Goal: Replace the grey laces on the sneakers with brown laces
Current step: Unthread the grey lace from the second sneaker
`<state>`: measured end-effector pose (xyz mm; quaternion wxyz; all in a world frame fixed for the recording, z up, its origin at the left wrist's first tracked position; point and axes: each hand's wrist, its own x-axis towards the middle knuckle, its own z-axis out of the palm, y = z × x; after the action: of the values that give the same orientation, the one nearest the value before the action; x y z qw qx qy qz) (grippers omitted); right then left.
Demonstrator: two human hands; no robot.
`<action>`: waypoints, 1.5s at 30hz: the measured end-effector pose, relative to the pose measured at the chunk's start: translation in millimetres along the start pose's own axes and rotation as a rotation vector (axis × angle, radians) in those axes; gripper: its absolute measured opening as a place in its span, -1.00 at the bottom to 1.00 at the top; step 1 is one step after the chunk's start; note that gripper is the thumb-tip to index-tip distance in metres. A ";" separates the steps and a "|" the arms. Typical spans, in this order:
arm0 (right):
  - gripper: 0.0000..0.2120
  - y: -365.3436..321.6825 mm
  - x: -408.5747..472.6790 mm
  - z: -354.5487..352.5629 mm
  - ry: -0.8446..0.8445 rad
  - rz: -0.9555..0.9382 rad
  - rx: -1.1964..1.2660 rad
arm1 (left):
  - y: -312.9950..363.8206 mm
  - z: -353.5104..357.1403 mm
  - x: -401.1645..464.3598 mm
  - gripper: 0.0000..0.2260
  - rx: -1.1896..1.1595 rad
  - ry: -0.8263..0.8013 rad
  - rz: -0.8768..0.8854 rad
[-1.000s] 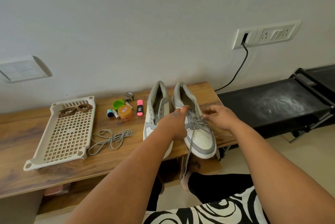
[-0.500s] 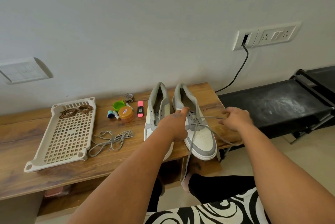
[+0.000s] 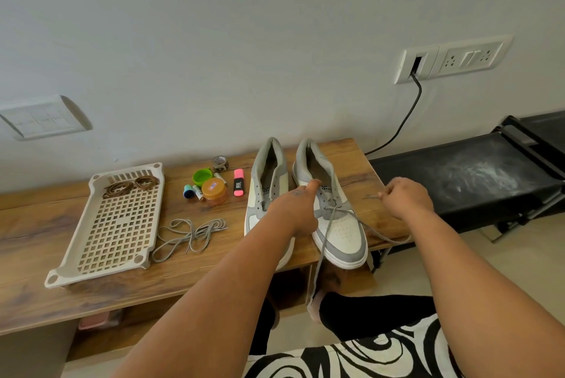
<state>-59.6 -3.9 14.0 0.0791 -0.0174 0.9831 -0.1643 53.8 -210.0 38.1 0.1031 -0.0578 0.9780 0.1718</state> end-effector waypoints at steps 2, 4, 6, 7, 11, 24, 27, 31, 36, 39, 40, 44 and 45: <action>-0.74 -6.3 -5.0 -5.1 -0.027 -0.143 0.102 | 1.8 0.3 -0.7 -0.25 0.012 -0.001 0.008; -0.85 -23.4 -16.7 -12.8 -0.120 -0.278 0.259 | 2.4 0.0 -1.4 -0.24 0.016 -0.004 0.017; -0.68 -41.8 -29.1 -14.4 -0.278 -0.336 0.204 | 1.8 0.2 -3.0 -0.24 0.017 0.012 0.023; -0.57 -49.2 -34.8 -12.7 -0.334 -0.332 0.116 | 1.9 0.6 -3.9 -0.26 0.008 0.036 0.029; -0.56 -61.1 -45.2 -0.8 -0.361 -0.243 0.057 | 6.3 7.4 -5.8 -0.56 -0.049 0.135 0.061; -0.86 -14.8 -30.8 -26.9 -0.480 0.278 1.572 | 14.1 20.2 -4.1 -0.51 -0.054 0.086 0.040; -0.83 0.0 -24.9 -30.8 -0.303 0.306 1.870 | 16.3 20.2 -2.2 -0.56 -0.052 0.085 0.075; -0.60 9.0 -13.6 -29.9 -0.025 0.418 2.061 | 20.8 23.6 1.4 -0.67 -0.107 0.044 0.099; -0.21 13.2 -6.5 -9.0 -0.014 0.324 1.082 | 20.0 23.7 1.7 -0.73 -0.085 0.075 0.122; -0.28 2.7 -9.5 -1.1 -0.195 0.220 0.678 | 16.2 20.9 1.3 -0.78 -0.098 0.050 0.121; -0.33 -3.3 -12.0 -0.2 -0.222 0.204 0.589 | 15.2 17.6 0.5 -0.80 -0.143 0.001 0.115; -0.59 -28.8 -21.2 -3.4 -0.129 -0.026 0.393 | 12.8 -11.9 -12.7 -0.83 -0.480 -0.187 0.113; -0.69 -34.3 -23.7 -5.4 -0.122 -0.124 0.401 | 10.1 -20.3 -17.1 -0.74 -0.591 -0.168 0.088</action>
<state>-36.8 -33.1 33.8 0.1301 -0.0719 0.9212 -0.3597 65.3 -206.2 63.8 0.1550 -0.0286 0.8753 0.4573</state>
